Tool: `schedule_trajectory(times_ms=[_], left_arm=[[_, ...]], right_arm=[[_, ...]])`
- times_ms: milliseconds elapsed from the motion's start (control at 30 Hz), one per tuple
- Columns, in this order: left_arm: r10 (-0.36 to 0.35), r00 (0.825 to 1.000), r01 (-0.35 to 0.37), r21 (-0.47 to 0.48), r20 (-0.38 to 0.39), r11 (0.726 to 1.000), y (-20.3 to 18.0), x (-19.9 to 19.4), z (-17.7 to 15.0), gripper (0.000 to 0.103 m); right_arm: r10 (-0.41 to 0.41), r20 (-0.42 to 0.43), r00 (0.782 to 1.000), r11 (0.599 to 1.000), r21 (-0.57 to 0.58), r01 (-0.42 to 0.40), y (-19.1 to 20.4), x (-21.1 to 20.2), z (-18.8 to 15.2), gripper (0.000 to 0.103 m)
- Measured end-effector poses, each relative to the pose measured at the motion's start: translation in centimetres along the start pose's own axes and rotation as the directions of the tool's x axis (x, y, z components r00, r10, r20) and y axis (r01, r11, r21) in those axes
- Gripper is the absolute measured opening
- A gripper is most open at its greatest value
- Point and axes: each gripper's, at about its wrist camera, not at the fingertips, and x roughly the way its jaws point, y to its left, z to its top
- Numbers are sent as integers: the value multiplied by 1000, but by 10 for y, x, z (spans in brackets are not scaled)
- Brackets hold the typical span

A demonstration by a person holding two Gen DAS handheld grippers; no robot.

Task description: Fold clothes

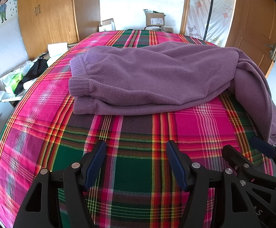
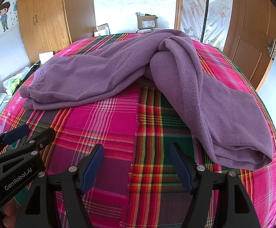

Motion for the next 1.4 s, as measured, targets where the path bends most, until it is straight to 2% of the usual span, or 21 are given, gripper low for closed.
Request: schedule_trajectory(times_ms=[1400], left_arm=[[7, 1000, -7, 8, -1, 1000, -3, 3, 1, 68]], right_arm=[[-6, -2, 1000, 1000, -6, 6, 1, 1, 1, 72]])
